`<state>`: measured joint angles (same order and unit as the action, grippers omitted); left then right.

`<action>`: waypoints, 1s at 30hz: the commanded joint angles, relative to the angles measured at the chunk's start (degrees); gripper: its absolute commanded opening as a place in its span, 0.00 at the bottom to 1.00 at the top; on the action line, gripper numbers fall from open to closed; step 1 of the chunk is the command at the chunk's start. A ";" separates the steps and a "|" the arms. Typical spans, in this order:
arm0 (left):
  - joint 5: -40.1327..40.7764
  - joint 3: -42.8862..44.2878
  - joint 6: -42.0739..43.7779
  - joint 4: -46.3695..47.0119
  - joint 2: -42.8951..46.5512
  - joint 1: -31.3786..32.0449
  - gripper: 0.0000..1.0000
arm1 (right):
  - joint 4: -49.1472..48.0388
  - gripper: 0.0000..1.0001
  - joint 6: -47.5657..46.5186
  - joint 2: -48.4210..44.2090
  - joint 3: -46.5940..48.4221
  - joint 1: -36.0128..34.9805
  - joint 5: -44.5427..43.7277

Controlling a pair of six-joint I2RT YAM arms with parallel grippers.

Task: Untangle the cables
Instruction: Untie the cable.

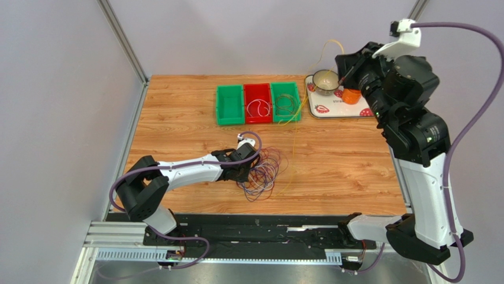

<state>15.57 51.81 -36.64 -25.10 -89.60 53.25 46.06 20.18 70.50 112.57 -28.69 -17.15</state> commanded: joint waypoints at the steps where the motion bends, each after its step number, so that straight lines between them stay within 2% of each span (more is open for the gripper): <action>1: 0.95 0.92 -0.71 -0.30 1.53 0.27 0.00 | -1.85 0.00 -4.71 2.97 10.27 0.21 -3.59; 7: 1.48 1.10 -0.53 -1.09 1.98 0.27 0.00 | -8.70 0.00 -7.17 3.50 12.41 0.30 -7.55; 10: 1.13 1.54 -0.27 -1.61 3.03 0.27 0.22 | -12.48 0.00 -8.67 4.03 12.14 0.21 -7.81; 11: 1.04 1.54 -0.10 -1.79 3.55 0.27 0.38 | -14.58 0.00 -9.89 4.12 11.53 0.21 -8.25; 14: 1.56 1.19 -0.09 -2.75 6.89 0.27 0.53 | -18.71 0.00 -12.35 4.73 10.48 0.21 -9.13; 16: 1.92 1.27 0.08 -4.24 9.35 0.27 0.59 | -20.13 0.00 -13.41 5.52 10.65 0.30 -9.22; 17: 2.09 1.27 -0.01 -4.86 10.14 0.27 0.68 | -20.92 0.00 -13.68 6.40 10.91 0.21 -9.39; 20: 3.06 1.80 -0.53 -8.37 14.36 0.27 0.80 | -22.50 0.00 -14.38 7.89 11.53 0.30 -8.96; 30: 7.98 6.19 -0.62 -29.72 38.77 0.27 0.80 | -29.36 0.00 -15.96 13.60 12.67 0.38 -7.02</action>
<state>19.90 53.84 -37.26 -43.53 -59.75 53.28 23.11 6.66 82.32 123.28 -28.69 -24.64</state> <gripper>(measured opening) 0.801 0.010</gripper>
